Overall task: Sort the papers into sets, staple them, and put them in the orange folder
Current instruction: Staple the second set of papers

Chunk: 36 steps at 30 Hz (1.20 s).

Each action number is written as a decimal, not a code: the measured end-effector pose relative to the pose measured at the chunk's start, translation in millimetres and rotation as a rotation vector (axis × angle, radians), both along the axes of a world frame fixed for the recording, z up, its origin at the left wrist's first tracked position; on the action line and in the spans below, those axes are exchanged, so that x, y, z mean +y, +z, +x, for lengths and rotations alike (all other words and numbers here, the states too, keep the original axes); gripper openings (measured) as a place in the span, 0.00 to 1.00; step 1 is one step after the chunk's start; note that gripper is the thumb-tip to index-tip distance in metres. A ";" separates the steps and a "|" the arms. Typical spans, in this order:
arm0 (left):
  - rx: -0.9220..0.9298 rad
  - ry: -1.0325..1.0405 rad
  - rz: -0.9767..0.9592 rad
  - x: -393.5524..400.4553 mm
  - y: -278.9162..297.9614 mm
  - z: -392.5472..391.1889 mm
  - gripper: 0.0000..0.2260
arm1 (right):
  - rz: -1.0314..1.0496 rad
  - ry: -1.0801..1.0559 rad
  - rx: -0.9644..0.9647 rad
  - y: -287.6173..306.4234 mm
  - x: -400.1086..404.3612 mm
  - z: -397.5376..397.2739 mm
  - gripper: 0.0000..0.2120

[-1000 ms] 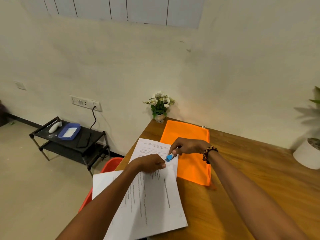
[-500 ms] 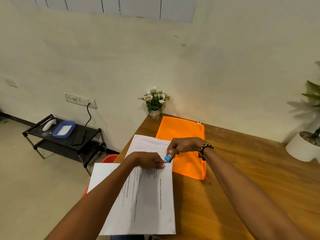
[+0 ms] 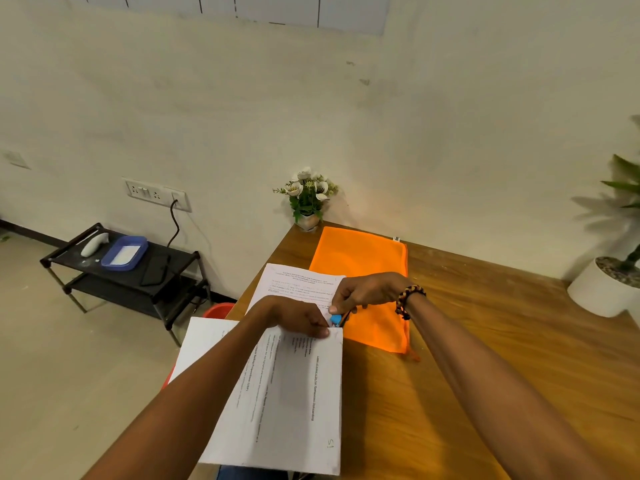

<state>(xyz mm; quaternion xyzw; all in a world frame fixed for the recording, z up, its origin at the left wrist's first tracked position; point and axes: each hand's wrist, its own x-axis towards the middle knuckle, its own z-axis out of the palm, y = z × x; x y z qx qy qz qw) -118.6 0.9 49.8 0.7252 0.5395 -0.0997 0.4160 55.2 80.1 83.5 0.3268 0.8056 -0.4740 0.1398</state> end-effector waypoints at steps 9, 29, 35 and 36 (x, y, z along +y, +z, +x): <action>-0.002 -0.010 -0.075 2.5 -1.6 2.6 0.17 | -0.031 0.138 -0.149 -23.9 10.8 -5.6 0.18; 0.038 -0.102 -0.073 5.6 -0.2 13.6 0.18 | -0.090 0.219 -0.235 -41.7 12.7 -0.9 0.11; 0.042 -0.130 -0.090 6.8 0.9 16.4 0.15 | -0.098 0.242 -0.246 -42.4 14.8 -0.7 0.17; 0.035 -0.133 -0.083 7.5 0.8 16.3 0.17 | -0.093 0.247 -0.248 -41.8 14.7 -0.2 0.18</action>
